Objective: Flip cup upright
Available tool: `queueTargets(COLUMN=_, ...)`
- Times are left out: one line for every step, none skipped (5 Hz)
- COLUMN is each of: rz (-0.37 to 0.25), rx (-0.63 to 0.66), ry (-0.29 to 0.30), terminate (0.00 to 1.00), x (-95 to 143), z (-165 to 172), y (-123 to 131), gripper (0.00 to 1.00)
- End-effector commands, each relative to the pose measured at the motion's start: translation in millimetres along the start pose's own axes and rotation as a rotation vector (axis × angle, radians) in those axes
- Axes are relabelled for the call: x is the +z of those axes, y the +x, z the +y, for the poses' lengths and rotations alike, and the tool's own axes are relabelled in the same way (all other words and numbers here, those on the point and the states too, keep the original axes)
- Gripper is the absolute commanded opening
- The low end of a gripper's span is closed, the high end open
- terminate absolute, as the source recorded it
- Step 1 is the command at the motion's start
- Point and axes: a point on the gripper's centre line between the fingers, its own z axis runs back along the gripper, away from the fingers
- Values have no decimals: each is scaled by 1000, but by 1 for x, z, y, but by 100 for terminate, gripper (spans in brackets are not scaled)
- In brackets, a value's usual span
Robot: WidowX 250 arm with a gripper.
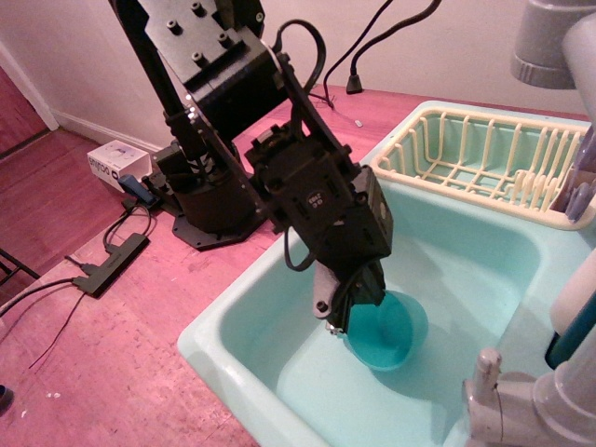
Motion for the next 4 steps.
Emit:
queueTargets(rz=-29, rx=23, ry=-13, terminate=0, x=12, z=9, y=12, gripper=100)
queueTargets(rz=14, rx=92, ry=-6, terminate=0, x=2, z=23, y=7, gripper=100)
queueTargets(rz=5, rx=228, ry=-12, terminate=0, x=0, z=38, y=-4, gripper=100)
queueTargets(rz=30, rx=212, ry=-5, terminate=100, x=10, z=49, y=10, gripper=100)
